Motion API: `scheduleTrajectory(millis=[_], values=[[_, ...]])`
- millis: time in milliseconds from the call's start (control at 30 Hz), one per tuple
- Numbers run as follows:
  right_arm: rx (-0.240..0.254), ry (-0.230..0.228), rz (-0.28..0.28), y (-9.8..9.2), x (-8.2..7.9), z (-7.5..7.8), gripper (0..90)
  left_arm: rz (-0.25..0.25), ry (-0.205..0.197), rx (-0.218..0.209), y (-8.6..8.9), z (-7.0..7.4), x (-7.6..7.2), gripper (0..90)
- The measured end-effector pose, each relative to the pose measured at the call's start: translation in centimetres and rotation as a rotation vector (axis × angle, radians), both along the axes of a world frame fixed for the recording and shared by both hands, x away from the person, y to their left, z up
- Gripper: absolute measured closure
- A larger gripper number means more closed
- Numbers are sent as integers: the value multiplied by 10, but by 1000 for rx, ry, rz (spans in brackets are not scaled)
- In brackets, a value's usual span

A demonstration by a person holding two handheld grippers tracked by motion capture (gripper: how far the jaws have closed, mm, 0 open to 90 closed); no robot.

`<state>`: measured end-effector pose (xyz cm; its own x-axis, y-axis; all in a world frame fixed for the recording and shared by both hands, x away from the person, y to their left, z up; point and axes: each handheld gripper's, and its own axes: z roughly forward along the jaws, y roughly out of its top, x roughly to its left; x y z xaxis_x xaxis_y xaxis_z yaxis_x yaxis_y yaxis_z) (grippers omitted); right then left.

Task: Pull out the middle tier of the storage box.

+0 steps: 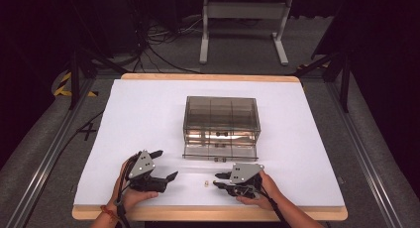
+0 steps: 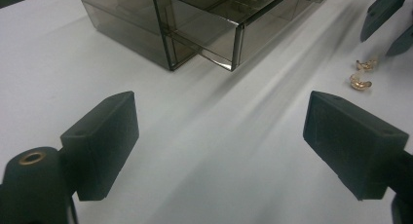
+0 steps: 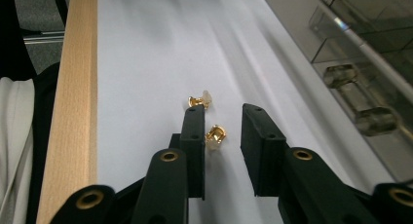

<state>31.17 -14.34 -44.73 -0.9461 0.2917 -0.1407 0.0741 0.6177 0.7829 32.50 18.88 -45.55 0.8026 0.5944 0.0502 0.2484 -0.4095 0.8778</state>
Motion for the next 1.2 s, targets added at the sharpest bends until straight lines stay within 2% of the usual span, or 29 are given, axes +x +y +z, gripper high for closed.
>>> scheduleTrajectory(millis=[33, 100, 167, 333, 633, 1000, 1200], values=[[-5, 15, 1, 3, 1, -3, 738, -2, 3, 8, -1, 0, 0, 134], [-42, 4, -11, 6, 2, -5, 768, -3, 8, 15, -2, 0, 0, 132], [-51, 12, -10, 7, 2, -6, 825, -7, 13, 13, -2, -1, 1, 129], [-52, 13, -5, 6, 1, -6, 855, -3, 24, 15, -3, -1, 2, 128], [-19, 1, -18, -3, -1, -3, 856, -9, 20, 7, -1, 0, 2, 131], [53, -32, -54, -27, -2, 19, 856, -12, 22, 10, -1, 0, 2, 129], [68, -57, -69, -36, -3, 28, 855, -11, 26, 12, -1, 0, 3, 129]])
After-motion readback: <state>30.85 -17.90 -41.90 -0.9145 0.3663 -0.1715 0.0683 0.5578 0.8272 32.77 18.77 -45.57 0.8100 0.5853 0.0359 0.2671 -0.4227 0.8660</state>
